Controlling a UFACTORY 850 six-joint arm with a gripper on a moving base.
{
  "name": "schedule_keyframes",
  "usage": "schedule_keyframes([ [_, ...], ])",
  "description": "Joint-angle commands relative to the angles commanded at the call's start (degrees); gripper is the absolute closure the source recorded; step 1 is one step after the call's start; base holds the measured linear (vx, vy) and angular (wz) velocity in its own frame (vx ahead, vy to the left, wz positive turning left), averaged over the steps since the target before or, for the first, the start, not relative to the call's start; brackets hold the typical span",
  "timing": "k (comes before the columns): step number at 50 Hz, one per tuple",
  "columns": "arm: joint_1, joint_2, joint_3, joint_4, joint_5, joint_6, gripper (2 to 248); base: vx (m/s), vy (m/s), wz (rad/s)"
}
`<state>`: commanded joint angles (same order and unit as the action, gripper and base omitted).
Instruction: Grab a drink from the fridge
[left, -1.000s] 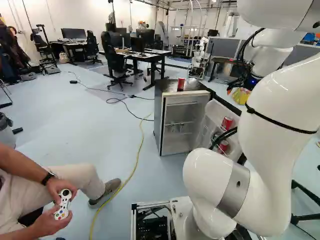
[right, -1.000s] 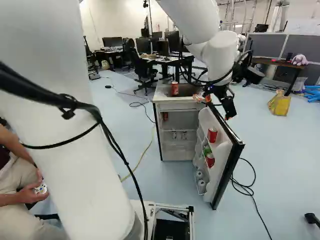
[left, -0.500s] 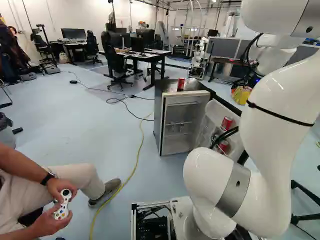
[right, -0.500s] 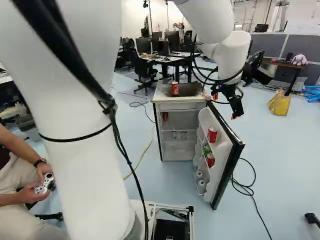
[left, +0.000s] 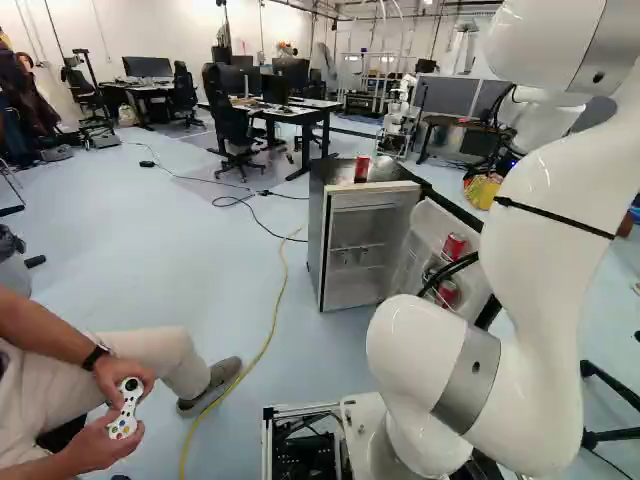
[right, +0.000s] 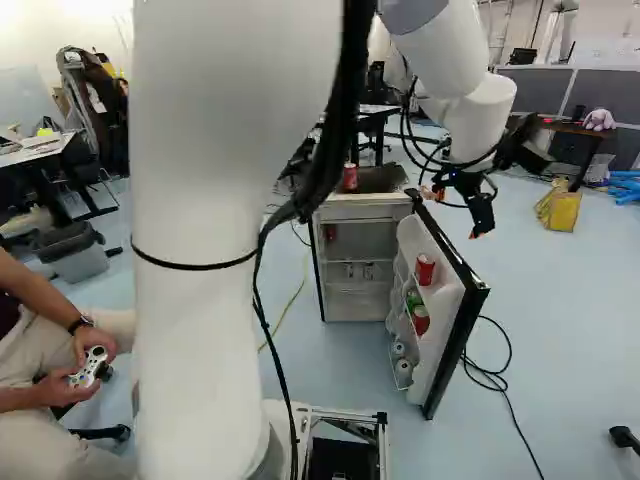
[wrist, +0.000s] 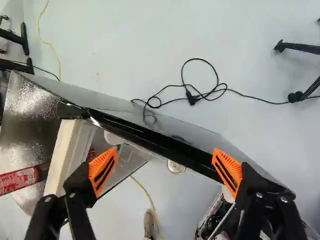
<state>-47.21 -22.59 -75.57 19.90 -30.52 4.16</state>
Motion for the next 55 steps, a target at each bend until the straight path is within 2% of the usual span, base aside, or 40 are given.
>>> schedule_keyframes([
  [42, -4.0, -14.0, -12.1, 8.0, -7.8, 0.0, 3, 0.000, 0.000, 0.000],
  [55, -5.4, -18.1, -15.8, 9.5, -9.3, 0.0, 3, 0.000, 0.000, 0.000],
])
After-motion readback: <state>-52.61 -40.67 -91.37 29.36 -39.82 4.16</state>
